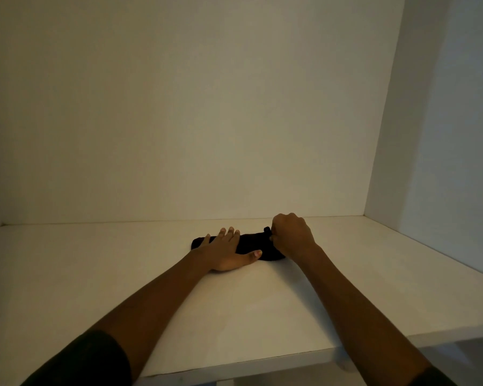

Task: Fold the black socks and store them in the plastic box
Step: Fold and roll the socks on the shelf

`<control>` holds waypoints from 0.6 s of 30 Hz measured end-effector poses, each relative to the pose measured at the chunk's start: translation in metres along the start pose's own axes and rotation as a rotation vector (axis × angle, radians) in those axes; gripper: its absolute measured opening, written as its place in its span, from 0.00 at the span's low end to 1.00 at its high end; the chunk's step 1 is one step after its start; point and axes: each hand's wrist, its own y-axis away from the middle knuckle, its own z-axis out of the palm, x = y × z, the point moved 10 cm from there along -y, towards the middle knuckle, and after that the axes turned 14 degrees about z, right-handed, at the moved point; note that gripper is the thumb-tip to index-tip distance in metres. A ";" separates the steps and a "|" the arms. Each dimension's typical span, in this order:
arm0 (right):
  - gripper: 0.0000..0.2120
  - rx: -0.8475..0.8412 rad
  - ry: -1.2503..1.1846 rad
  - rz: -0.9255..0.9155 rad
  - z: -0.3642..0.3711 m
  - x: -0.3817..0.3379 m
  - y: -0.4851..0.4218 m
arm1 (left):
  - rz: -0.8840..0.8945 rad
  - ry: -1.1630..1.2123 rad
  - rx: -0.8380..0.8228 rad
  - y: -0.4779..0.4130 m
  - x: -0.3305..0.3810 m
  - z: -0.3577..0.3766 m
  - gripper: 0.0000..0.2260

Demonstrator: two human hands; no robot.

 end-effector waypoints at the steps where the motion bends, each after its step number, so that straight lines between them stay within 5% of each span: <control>1: 0.09 0.010 -0.010 0.013 -0.001 0.002 0.000 | 0.002 -0.001 0.000 0.000 0.000 0.000 0.41; 10: 0.09 -0.080 0.051 -0.064 0.006 -0.012 0.005 | 0.013 0.000 -0.018 0.002 -0.002 -0.002 0.41; 18: 0.15 -0.050 -0.272 0.240 0.007 0.029 -0.005 | 0.005 -0.015 -0.030 0.003 -0.003 -0.004 0.42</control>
